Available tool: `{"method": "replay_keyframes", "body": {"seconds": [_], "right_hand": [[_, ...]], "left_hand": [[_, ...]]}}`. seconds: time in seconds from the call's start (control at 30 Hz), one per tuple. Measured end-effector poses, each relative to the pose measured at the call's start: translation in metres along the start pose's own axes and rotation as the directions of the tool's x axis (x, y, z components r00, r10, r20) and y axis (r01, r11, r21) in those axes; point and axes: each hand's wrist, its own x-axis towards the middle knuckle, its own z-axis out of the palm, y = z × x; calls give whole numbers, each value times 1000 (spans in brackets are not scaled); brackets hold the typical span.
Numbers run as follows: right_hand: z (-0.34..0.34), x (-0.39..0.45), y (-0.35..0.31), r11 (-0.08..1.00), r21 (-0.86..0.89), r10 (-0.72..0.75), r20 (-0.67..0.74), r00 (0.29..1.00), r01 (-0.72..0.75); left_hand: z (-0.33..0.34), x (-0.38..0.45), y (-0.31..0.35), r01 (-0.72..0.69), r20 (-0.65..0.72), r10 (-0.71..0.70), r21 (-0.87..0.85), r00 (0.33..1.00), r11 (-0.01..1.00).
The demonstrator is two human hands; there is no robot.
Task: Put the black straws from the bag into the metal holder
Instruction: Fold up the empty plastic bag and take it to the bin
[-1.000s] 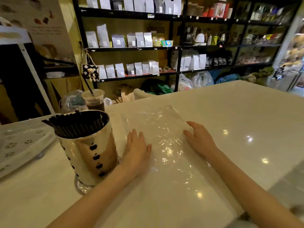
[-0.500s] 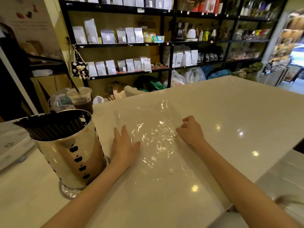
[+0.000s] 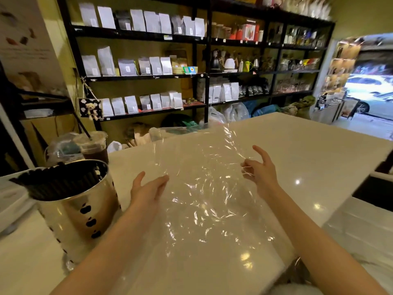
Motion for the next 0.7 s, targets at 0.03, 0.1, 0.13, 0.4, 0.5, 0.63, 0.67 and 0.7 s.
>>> {"method": "replay_keyframes", "body": {"seconds": [0.03,0.1,0.13,0.4,0.5,0.63,0.67,0.7], "right_hand": [[-3,-2,-4,1000,29,1,-6,1000,-1],[-7,-6,-13,997,80,-13,-24,1000,15],[-9,-8,-18,996,90,-23,-31,999,25],[-25,-28,-56,995,-42,-88,140,986,95],[-33,-30,-67,990,-82,-96,192,977,113],[-41,-32,-80,963,-192,-143,232,962,189],[-43,-34,-84,942,-250,-160,250,955,223],[-45,-35,-86,908,-325,-181,264,947,264]], "left_hand": [[2,0,3,17,42,-15,-33,999,999],[4,2,8,20,118,-11,-78,993,997],[5,3,10,-9,136,19,-77,991,997],[22,-2,47,-394,278,361,73,890,916],[24,-5,56,-495,367,388,265,845,827],[29,-9,59,-562,393,412,442,822,699],[31,-10,58,-581,387,435,491,813,648],[32,-11,57,-598,379,463,533,801,599]]}}
